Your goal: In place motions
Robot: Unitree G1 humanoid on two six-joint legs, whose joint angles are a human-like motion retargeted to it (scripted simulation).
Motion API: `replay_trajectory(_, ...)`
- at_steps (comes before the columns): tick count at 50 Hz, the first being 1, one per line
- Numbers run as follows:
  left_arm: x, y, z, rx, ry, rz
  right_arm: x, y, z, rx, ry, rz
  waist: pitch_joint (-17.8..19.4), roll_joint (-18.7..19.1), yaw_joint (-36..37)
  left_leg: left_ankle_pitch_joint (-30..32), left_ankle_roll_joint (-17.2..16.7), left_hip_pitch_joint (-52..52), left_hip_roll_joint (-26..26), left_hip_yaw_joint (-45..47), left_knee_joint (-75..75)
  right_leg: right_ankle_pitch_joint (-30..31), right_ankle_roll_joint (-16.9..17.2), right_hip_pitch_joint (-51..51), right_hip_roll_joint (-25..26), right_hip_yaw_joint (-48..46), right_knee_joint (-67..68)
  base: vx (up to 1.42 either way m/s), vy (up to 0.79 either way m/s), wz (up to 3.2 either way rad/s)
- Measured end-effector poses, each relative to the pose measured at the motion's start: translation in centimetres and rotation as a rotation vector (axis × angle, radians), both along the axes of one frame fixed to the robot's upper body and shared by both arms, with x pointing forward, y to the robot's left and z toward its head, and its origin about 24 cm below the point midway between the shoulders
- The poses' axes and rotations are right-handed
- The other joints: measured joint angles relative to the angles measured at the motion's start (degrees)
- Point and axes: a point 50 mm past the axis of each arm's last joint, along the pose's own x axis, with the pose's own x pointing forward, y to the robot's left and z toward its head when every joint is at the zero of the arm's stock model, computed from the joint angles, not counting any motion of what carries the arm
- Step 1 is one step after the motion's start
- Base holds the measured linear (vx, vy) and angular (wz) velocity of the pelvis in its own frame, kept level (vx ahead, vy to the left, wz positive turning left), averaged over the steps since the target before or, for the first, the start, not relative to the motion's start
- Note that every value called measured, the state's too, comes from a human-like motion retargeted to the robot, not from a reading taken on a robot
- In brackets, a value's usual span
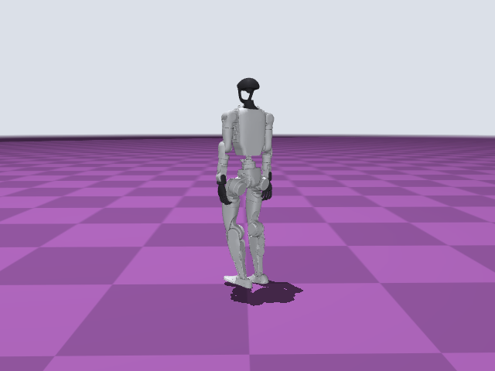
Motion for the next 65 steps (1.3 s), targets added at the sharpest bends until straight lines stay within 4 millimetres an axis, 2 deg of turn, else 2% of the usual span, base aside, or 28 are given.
replay_trajectory(2, 0.0, 0.2, 0.0, 0.007, 0.007, -0.01, -0.1, 0.1, 0.0, 0.007, 0.004, 0.001, 0.2, 0.2, -1.4, 1.5, 0.0, -1.9, -0.6, -3.5, 0.9, 0.6, 1.6, -1.2, 0.9, 6.8, 0.5, -0.19, -0.04, 2.6)
replay_trajectory(5, 0.3, 0.9, 0.1, 0.028, 0.009, -0.035, -0.6, 0.1, 0.0, 0.016, 0.016, 0.012, 0.1, 0.5, -3.7, 5.2, 0.0, -5.5, -3.5, -11.6, 1.8, -0.6, 6.3, -2.0, 1.9, 18.3, 0.2, -0.18, -0.04, 3.57)
replay_trajectory(6, 0.6, 1.1, 0.2, 0.031, 0.002, -0.042, -0.8, -0.1, 0.0, 0.015, 0.018, 0.017, 0.1, 0.4, -3.5, 6.6, 0.0, -5.8, -4.6, -13.2, 1.0, -1.8, 7.1, -1.4, 1.2, 19.1, -0.1, -0.23, 0.03, 3.5)
replay_trajectory(8, 1.5, 1.5, 0.3, 0.032, -0.017, -0.062, -1.2, -0.6, 0.0, 0.009, 0.02, 0.023, 1.1, 0.1, -3.5, 9.9, 0.0, -5.0, -7.8, -19.0, -1.2, -4.7, 8.3, 0.1, -1.1, 16.6, -0.1, -0.3, 0.09, 3.55)
replay_trajectory(10, 2.6, 2.1, 0.4, 0.039, -0.045, -0.087, -1.4, -1.1, 0.0, 0.006, 0.021, 0.029, 2.7, -0.5, -4.5, 12.7, -1.5, -4.0, -11.4, -27.2, -3.0, -6.0, 6.4, 1.4, -5.1, 1.5, -0.1, -0.33, 0.01, 3.7)
replay_trajectory(12, 3.5, 2.5, 0.6, 0.051, -0.072, -0.103, -1.6, -1.7, 0.1, 0.002, 0.022, 0.041, 3.2, -3.1, 0.3, 13.2, -1.8, -3.7, -14.0, -27.5, -4.6, -6.2, 4.7, 3.1, -5.1, -0.2, -1.3, -0.41, -0.03, 1.81)
replay_trajectory(14, 4.7, 2.5, 0.7, 0.066, -0.106, -0.119, -1.8, -2.8, 0.3, -0.011, 0.019, 0.045, 4.9, -4.8, 7.4, 11.2, -1.0, -3.7, -15.2, -25.4, -5.6, -7.0, 4.8, 5.1, -6.6, -3.8, -1.6, -0.47, -0.06, 2.03)
replay_trajectory(15, 5.2, 2.2, 0.7, 0.07, -0.119, -0.124, -1.8, -3.3, 0.3, -0.02, 0.014, 0.04, 5.9, -4.8, 8.6, 9.8, -0.6, -3.8, -15.6, -25.2, -5.3, -7.3, 5.3, 6.1, -8.0, -8.9, -1.7, -0.57, -0.14, 2.77)
replay_trajectory(17, 5.3, 1.8, 0.6, 0.064, -0.129, -0.093, -2.0, -4.1, 0.4, -0.046, 0.004, 0.048, 6.6, -5.1, 10.3, 5.2, -0.2, -4.3, -13.8, -17.7, -5.3, -7.8, 5.5, 7.4, -8.8, -13.3, -2.4, -0.62, -0.18, 2.86)
replay_trajectory(19, 4.7, 1.3, 0.5, 0.04, -0.116, -0.039, -2.3, -5.0, 0.6, -0.083, 0.005, 0.051, 6.5, -4.2, 10.4, -0.2, -1.8, -5.5, -10.2, -6.1, -4.8, -8.6, 5.9, 9.0, -8.6, -19.8, -3.3, -0.53, -0.2, 3.45)
replay_trajectory(22, 2.9, 0.8, 0.3, 0.013, -0.055, 0.005, -3.4, -5.4, 0.7, -0.116, 0.036, 0.01, 4.6, -2.1, 8.4, -3.0, -5.8, -6.9, -5.8, 5.6, -4.2, -9.2, 6.9, 10.7, -7.4, -29.1, -5.4, -0.49, -0.28, 3.35)
replay_trajectory(25, 0.7, 1.0, 0.3, 0.001, 0.035, 0.024, -4.6, -5.4, 0.7, -0.121, 0.076, -0.077, 3.5, -1.2, 7.8, -3.6, -11.6, -6.9, -1.1, 18.5, -3.0, -10.0, 8.2, 12.9, -6.7, -38.2, -7.0, -0.39, -0.26, 3.25)
replay_trajectory(28, -0.6, 1.2, 0.4, -0.006, 0.089, 0.035, -5.1, -4.8, 0.7, -0.123, 0.105, -0.11, 2.9, -2.1, 8.4, -2.1, -15.0, -5.3, 1.9, 28.2, -2.2, -10.8, 9.2, 14.4, -7.0, -44.2, -7.6, -0.39, -0.22, 2.53)
replay_trajectory(30, -1.8, 1.1, 0.5, -0.029, 0.127, 0.053, -5.2, -4.4, 0.6, -0.129, 0.122, -0.095, 2.0, -3.6, 9.6, 0.5, -16.6, -2.5, 3.8, 38.1, -2.2, -11.5, 9.8, 15.5, -7.9, -48.6, -7.8, -0.23, -0.18, 2.54)
replay_trajectory(33, -3.4, 1.2, 0.6, -0.031, 0.165, 0.089, -4.8, -3.9, 0.5, -0.124, 0.115, -0.041, 1.1, -5.2, 11.4, 5.4, -16.2, 0.5, 3.4, 45.0, -4.8, -12.3, 10.5, 16.7, -8.1, -52.0, -8.0, -0.17, -0.11, 1.82)
replay_trajectory(35, -4.6, 0.8, 0.6, -0.021, 0.188, 0.133, -3.6, -3.6, 0.3, -0.115, 0.081, 0.018, 0.5, -5.6, 11.7, 13.0, -13.7, 0.7, 2.3, 45.0, -7.0, -12.9, 11.2, 17.8, -7.4, -56.0, -8.4, -0.16, -0.06, 1.9)
replay_trajectory(37, -5.4, 0.2, 0.6, -0.023, 0.204, 0.175, -2.4, -3.5, 0.3, -0.11, 0.04, 0.06, 0.8, -5.9, 12.0, 18.4, -10.8, 0.3, 0.5, 40.4, -9.6, -13.2, 11.6, 18.9, -7.1, -58.4, -8.4, -0.22, 0.02, 1.18)
replay_trajectory(38, -6.0, -0.4, 0.6, -0.031, 0.216, 0.203, -1.4, -3.3, 0.2, -0.107, 0.007, 0.081, 1.1, -6.3, 12.7, 17.9, -9.5, 0.0, -1.2, 36.1, -11.0, -13.4, 11.7, 19.5, -7.2, -59.3, -8.4, -0.16, 0.02, 0.73)
replay_trajectory(39, -6.5, -0.9, 0.7, -0.045, 0.228, 0.23, -0.6, -3.1, 0.2, -0.103, -0.018, 0.096, 1.3, -6.8, 13.4, 17.7, -8.8, 0.0, -2.1, 35.8, -11.9, -13.5, 11.8, 19.9, -7.5, -59.8, -8.3, -0.12, 0.02, 0.46)
replay_trajectory(44, -8.1, -3.6, 0.8, -0.125, 0.259, 0.361, 3.0, -1.0, 0.3, -0.05, -0.135, 0.086, 2.0, -8.7, 16.2, 16.9, -8.3, 0.8, -4.2, 34.9, -13.4, -14.0, 12.3, 21.0, -7.9, -60.6, -8.1, -0.12, 0.05, 0.14)
replay_trajectory(48, -8.0, -4.8, 0.7, -0.158, 0.239, 0.414, 5.4, 1.4, 0.6, 0.052, -0.236, 0.029, 2.8, -10.0, 17.1, 15.4, -8.7, 0.5, -4.2, 34.7, -11.5, -14.0, 12.8, 21.5, -8.4, -61.5, -8.3, -0.07, 0.13, 0.19)
replay_trajectory(52, -6.8, -5.0, 0.4, -0.173, 0.192, 0.402, 6.7, 3.0, 0.9, 0.145, -0.288, 0.056, 3.7, -10.6, 18.6, 13.5, -9.2, 1.0, -4.5, 33.8, -10.4, -13.6, 13.2, 22.5, -8.5, -61.5, -8.4, -0.01, 0.15, 0.0)
replay_trajectory(57, -5.1, -3.5, 0.1, -0.132, 0.125, 0.324, 6.1, 3.0, 0.8, 0.131, -0.266, 0.17, 3.3, -10.9, 18.4, 10.9, -10.3, 2.0, -5.3, 32.2, -10.2, -12.8, 13.8, 24.1, -8.5, -62.3, -8.0, 0.06, 0.17, 0.15)
replay_trajectory(63, -3.5, -1.3, 0.0, -0.049, 0.083, 0.234, 2.2, 0.9, 0.1, 0.046, -0.108, 0.263, 3.3, -10.2, 27.8, 10.7, -9.7, 4.3, -4.4, 41.7, -13.9, -9.8, 12.3, 25.6, -10.7, -49.9, -4.6, 0.15, 0.18, -0.99)
replay_trajectory(65, -2.8, -0.5, 0.1, -0.022, 0.077, 0.174, 0.5, -0.2, 0.0, 0.009, -0.032, 0.255, 1.4, -8.7, 19.7, 9.2, -10.9, 5.7, -4.9, 33.0, -12.6, -7.3, 12.6, 27.6, -8.4, -56.4, -4.2, 0.13, 0.15, 2.99)
